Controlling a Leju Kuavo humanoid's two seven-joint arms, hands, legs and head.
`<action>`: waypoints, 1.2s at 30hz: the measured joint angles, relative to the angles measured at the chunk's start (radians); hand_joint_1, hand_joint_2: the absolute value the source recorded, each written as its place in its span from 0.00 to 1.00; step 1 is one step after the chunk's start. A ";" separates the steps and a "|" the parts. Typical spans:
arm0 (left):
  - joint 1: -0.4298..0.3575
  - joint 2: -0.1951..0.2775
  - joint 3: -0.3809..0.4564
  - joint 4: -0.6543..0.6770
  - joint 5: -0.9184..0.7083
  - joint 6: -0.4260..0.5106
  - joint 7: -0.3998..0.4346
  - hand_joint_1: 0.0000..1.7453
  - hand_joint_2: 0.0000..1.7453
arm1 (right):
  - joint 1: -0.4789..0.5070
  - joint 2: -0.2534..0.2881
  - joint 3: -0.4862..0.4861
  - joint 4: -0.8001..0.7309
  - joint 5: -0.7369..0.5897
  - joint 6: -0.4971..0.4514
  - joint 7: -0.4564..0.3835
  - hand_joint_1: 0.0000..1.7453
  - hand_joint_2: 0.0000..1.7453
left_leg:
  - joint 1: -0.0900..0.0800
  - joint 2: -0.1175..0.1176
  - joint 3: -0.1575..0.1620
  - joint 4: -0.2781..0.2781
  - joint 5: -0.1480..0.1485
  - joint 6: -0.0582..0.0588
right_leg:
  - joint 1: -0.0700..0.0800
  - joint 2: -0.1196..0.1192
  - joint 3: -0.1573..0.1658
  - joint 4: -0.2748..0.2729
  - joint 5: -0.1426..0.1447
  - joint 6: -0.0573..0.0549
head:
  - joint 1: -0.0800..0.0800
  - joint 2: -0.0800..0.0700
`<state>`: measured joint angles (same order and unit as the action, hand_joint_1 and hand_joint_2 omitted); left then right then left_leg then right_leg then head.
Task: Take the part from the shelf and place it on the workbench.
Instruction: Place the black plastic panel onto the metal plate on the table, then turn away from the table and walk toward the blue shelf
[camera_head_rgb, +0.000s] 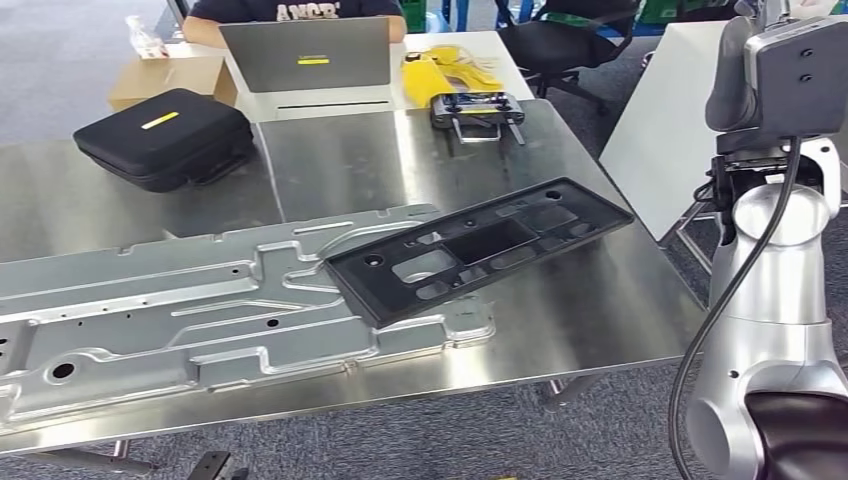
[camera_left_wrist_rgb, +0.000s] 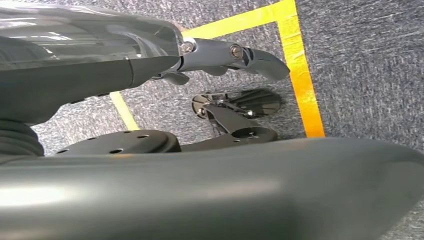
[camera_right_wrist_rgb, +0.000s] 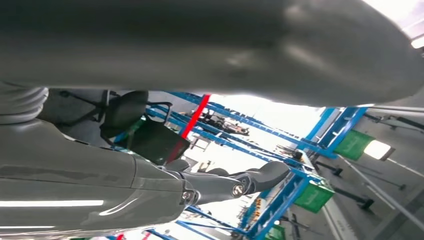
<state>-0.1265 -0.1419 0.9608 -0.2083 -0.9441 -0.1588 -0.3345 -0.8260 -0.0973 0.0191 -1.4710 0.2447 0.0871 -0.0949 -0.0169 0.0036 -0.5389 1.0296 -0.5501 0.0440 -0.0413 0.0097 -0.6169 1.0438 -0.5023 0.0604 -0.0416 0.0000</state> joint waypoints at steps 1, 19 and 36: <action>-0.001 0.000 0.000 0.000 0.000 0.000 0.000 0.00 0.00 | -0.002 -0.007 -0.002 0.000 -0.001 0.001 0.001 0.00 0.00 | 0.003 0.002 0.001 -0.009 0.009 0.008 | 0.002 -0.001 -0.005 0.010 -0.013 0.001 | 0.000 0.000; -0.001 -0.008 0.000 0.000 -0.005 -0.005 0.007 0.00 0.00 | -0.012 -0.058 -0.014 0.020 -0.004 0.009 0.009 0.00 0.00 | 0.012 0.001 -0.092 0.150 -0.087 -0.039 | 0.004 -0.016 0.011 -0.010 -0.003 -0.046 | 0.000 0.000; -0.011 -0.008 0.000 0.000 -0.012 -0.005 0.007 0.00 0.00 | -0.048 -0.121 -0.033 0.060 -0.033 0.042 0.010 0.00 0.00 | 0.009 0.004 -0.025 -0.029 0.047 0.011 | 0.010 -0.016 -0.110 0.231 -0.126 -0.004 | 0.002 0.000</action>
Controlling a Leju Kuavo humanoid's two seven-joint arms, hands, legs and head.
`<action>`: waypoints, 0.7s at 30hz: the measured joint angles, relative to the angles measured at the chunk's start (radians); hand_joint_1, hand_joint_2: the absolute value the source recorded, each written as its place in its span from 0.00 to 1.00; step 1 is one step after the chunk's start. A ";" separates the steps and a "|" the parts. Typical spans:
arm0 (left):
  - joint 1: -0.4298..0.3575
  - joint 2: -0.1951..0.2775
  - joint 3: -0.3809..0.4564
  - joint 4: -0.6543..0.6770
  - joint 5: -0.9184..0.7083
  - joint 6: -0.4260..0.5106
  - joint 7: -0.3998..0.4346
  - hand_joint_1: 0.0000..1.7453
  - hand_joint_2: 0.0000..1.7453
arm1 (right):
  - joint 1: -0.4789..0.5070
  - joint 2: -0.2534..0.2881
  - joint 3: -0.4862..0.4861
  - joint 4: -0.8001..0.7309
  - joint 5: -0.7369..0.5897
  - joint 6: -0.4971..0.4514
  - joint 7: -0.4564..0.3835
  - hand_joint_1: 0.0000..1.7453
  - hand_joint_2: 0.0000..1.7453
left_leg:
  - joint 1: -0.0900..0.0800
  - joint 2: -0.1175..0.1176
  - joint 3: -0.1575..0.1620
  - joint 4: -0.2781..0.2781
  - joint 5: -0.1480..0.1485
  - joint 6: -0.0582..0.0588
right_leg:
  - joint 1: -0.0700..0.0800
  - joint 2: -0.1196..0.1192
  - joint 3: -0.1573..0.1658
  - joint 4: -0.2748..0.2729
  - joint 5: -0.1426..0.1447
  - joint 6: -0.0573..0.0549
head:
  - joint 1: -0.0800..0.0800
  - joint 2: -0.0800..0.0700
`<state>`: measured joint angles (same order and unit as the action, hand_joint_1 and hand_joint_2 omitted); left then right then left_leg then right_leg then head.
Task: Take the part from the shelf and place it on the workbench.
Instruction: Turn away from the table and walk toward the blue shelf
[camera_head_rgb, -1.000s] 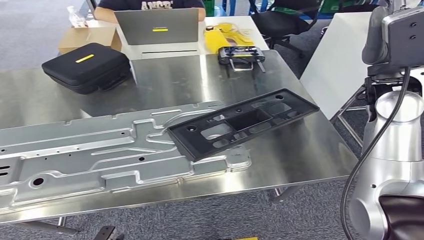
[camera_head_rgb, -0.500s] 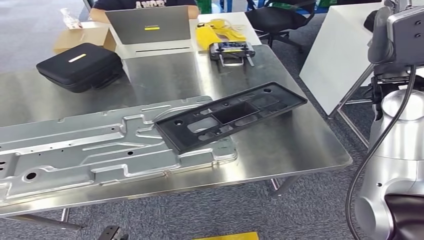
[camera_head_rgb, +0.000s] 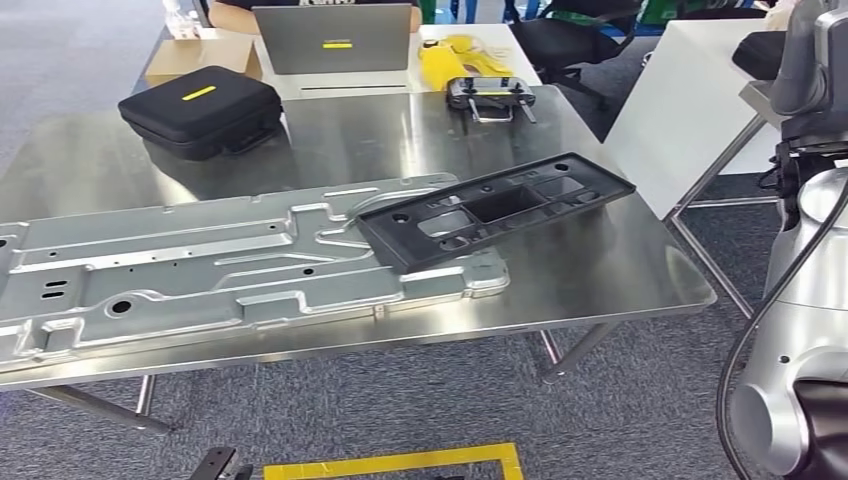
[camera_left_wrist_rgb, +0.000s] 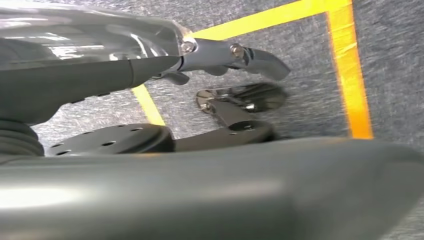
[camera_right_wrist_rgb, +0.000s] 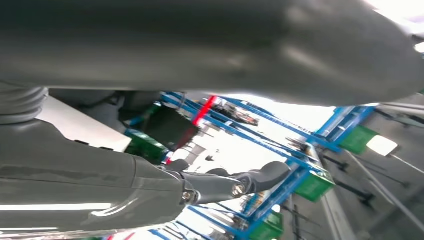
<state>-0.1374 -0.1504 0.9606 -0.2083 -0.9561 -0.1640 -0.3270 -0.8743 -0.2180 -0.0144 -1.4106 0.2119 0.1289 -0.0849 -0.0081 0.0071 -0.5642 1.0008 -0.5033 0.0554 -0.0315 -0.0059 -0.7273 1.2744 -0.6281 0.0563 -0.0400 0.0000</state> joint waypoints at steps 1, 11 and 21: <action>0.000 0.000 0.000 0.000 0.000 0.000 -0.001 0.00 0.00 | 0.005 -0.008 -0.002 0.002 -0.009 0.008 -0.002 0.00 0.00 | -0.004 0.000 -0.013 0.002 0.009 0.002 | 0.003 0.000 0.006 0.029 0.000 -0.001 | 0.000 0.000; 0.017 -0.002 0.004 0.000 0.020 0.003 -0.020 0.00 0.00 | 0.099 -0.104 -0.046 -0.068 -0.116 0.066 -0.014 0.00 0.00 | -0.018 -0.006 -0.082 0.042 0.023 -0.027 | 0.022 -0.010 0.227 -0.293 0.082 -0.050 | -0.002 0.000; 0.029 -0.001 0.028 0.000 0.035 0.013 -0.042 0.00 0.00 | 0.348 -0.170 -0.136 -0.254 -0.183 0.072 -0.048 0.00 0.00 | 0.011 -0.009 0.076 0.054 -0.067 -0.058 | 0.012 -0.017 0.103 -0.268 0.168 -0.034 | -0.003 0.000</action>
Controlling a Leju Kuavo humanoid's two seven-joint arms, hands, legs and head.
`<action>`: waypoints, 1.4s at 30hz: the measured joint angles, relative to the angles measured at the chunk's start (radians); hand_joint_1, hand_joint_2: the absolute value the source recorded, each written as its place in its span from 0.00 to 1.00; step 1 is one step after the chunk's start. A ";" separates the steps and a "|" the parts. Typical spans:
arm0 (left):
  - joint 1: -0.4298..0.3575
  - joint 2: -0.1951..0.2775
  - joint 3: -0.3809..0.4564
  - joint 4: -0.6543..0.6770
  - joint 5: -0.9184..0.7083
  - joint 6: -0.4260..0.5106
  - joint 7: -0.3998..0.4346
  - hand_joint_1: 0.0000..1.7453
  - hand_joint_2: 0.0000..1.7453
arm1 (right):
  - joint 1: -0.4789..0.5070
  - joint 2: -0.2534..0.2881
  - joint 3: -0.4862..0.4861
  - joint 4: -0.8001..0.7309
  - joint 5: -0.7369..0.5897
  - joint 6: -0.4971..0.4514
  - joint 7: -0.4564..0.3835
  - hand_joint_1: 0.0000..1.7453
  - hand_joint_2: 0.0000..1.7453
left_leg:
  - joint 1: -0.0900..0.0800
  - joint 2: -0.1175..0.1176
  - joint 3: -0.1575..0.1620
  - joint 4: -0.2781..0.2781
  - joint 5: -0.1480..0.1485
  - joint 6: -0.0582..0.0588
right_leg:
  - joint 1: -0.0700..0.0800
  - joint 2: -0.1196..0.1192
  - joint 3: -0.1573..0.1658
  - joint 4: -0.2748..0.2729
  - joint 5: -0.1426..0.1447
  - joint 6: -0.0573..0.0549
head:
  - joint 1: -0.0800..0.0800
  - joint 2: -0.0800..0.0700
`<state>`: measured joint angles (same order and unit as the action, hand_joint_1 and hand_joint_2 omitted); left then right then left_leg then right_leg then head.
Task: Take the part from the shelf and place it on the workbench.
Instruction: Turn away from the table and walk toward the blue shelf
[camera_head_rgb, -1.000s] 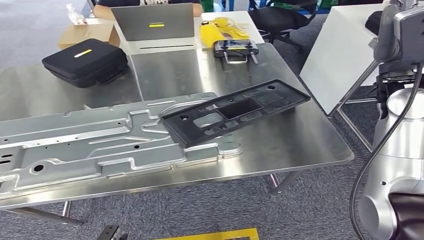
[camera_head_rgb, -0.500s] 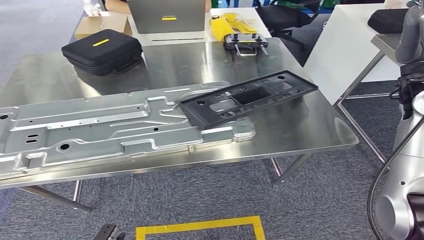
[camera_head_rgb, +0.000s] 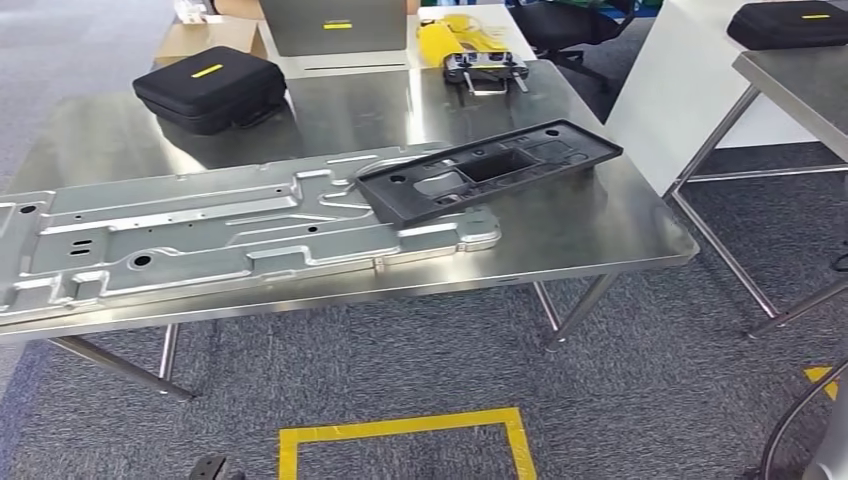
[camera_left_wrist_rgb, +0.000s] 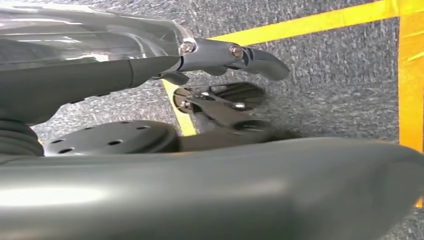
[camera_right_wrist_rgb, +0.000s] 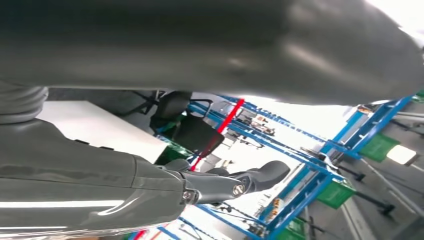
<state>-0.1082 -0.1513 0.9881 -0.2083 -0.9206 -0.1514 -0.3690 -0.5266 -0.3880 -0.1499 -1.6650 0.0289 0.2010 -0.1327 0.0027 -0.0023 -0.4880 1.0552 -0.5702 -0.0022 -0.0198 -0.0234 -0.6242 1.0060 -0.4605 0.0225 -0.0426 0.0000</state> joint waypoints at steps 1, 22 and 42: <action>0.000 0.000 0.001 0.000 0.002 0.001 -0.003 0.00 0.00 | 0.021 0.001 -0.003 -0.022 0.003 -0.005 -0.003 0.00 0.00 | -0.002 -0.001 0.028 -0.046 -0.007 0.006 | 0.000 0.000 -0.004 0.001 0.008 0.006 | 0.000 0.000; 0.035 0.001 0.063 0.000 0.041 0.018 -0.026 0.00 0.00 | 0.677 0.155 -0.104 -0.336 -0.068 0.060 -0.207 0.00 0.00 | -0.011 -0.003 -0.163 0.041 0.014 0.011 | -0.001 0.003 0.151 -0.039 -0.100 -0.022 | -0.001 0.000; 0.033 -0.001 0.114 0.000 0.024 0.027 -0.027 0.00 0.00 | 0.852 0.647 -0.405 0.045 0.167 0.397 -0.175 0.00 0.50 | -0.015 0.016 -0.028 -0.094 0.058 0.054 | 0.006 0.018 -0.033 0.288 -0.161 0.022 | 0.002 0.000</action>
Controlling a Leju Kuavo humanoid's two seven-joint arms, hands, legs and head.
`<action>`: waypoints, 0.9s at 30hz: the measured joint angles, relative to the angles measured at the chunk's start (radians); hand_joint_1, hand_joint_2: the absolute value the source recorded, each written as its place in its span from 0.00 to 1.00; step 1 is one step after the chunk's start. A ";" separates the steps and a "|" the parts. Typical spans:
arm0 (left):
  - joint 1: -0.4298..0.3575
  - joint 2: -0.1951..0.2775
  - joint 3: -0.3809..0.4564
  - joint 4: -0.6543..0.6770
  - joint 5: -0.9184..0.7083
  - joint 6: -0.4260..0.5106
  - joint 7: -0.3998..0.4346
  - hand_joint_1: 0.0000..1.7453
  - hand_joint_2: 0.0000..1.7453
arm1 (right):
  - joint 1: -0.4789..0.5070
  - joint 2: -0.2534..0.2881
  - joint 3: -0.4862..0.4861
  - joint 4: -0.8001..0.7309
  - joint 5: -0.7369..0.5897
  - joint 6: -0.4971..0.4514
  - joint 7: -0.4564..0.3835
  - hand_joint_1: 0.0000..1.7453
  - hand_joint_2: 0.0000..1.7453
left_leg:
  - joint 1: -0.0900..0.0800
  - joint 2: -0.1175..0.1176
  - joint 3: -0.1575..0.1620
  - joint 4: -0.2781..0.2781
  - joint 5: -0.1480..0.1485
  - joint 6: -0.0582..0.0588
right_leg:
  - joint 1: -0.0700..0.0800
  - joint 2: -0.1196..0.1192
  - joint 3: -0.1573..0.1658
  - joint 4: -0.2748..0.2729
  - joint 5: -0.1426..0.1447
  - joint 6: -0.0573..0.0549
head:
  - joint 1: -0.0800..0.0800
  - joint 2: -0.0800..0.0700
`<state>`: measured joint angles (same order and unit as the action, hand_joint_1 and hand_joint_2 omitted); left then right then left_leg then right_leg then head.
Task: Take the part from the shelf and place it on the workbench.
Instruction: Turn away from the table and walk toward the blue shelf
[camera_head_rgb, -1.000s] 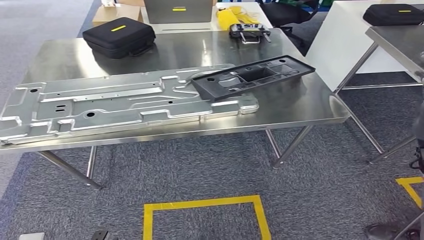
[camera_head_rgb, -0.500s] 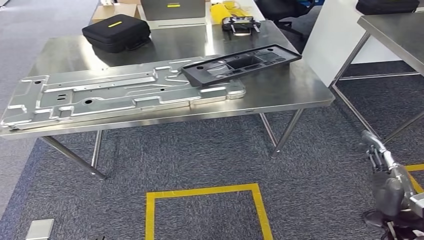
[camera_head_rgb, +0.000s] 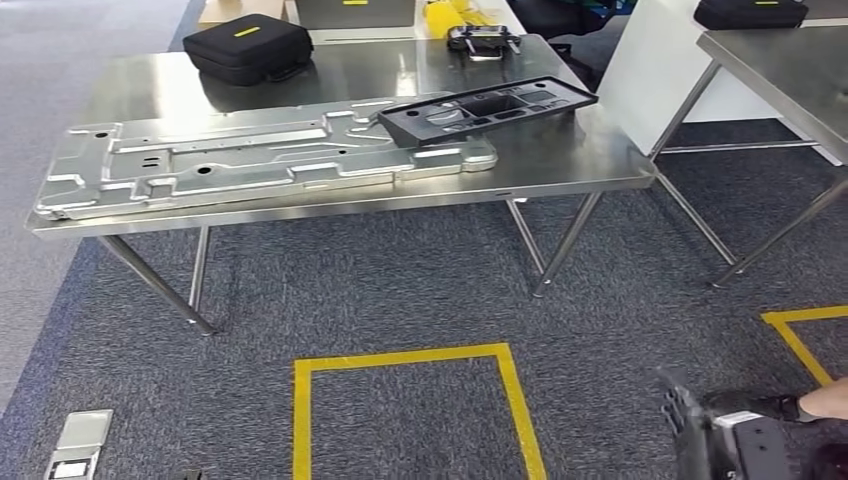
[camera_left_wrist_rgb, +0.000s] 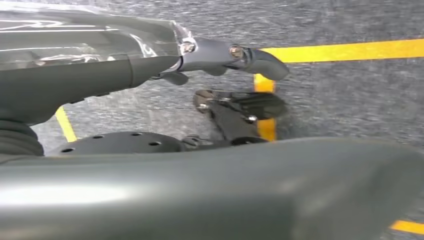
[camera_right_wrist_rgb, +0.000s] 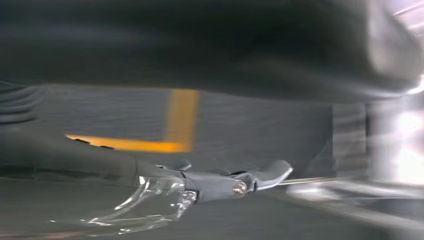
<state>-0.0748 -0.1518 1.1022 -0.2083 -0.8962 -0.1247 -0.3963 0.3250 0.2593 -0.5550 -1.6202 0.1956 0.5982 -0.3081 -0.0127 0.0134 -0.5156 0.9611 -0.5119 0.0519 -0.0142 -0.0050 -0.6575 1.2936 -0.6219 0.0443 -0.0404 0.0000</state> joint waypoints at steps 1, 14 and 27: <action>0.000 0.000 0.003 0.000 -0.003 0.000 0.001 0.00 0.00 | -0.016 0.008 -0.038 0.073 0.074 -0.008 -0.023 0.00 0.75 | -0.002 0.001 -0.018 0.008 0.008 -0.001 | 0.000 0.000 0.038 -0.029 0.030 -0.002 | 0.000 0.000; -0.002 0.000 0.012 0.000 -0.055 0.000 0.024 0.00 0.00 | -0.264 -0.092 -0.398 1.054 0.541 -0.428 0.035 0.00 1.00 | 0.010 -0.005 -0.129 0.314 -0.159 -0.059 | 0.007 -0.011 0.141 -0.325 0.105 -0.064 | -0.003 0.000; -0.011 0.006 0.007 0.000 -0.083 0.022 0.081 0.00 0.75 | -0.355 -0.130 -0.488 1.339 0.592 -0.545 0.313 0.00 1.00 | 0.008 0.003 0.096 -0.019 -0.056 -0.003 | 0.007 -0.003 -0.022 -0.125 0.054 -0.012 | -0.001 0.000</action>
<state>-0.0860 -0.1461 1.1093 -0.2083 -0.9789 -0.1027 -0.3151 -0.0299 0.1294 -1.0433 -0.2813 0.7872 0.0534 0.0046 -0.0042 0.0160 -0.4199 0.9420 -0.5678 0.0490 -0.0076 -0.0077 -0.6792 1.1687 -0.5681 0.0322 -0.0410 0.0001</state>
